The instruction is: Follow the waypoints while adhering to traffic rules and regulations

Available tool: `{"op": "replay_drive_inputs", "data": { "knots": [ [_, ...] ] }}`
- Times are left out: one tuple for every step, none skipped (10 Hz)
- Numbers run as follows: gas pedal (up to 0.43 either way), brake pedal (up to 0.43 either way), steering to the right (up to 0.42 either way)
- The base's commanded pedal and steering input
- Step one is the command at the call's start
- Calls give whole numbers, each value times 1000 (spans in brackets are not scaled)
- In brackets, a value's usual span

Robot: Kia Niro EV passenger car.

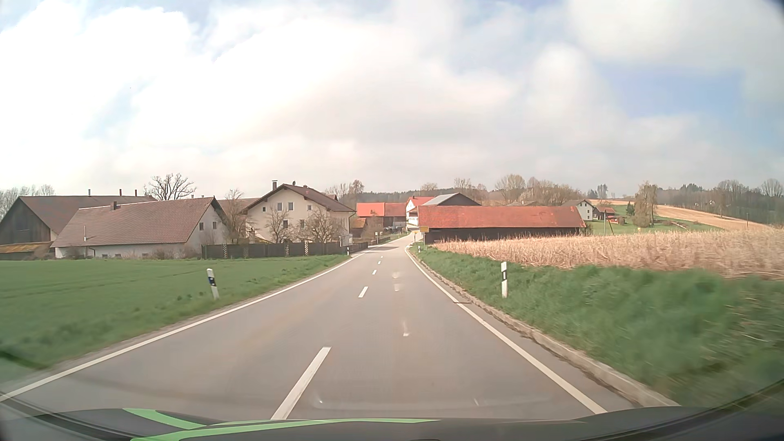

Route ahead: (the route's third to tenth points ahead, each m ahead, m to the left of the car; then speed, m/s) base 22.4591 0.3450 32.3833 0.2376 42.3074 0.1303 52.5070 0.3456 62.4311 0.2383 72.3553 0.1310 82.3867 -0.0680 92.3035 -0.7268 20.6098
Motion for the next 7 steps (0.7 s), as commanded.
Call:
{"op": "replay_drive_inputs", "data": {
  "knots": [
    [0,256,5],
    [0,262,5],
    [0,262,5],
    [0,262,6],
    [0,262,6],
    [0,268,6],
    [0,268,6]
  ]
}}
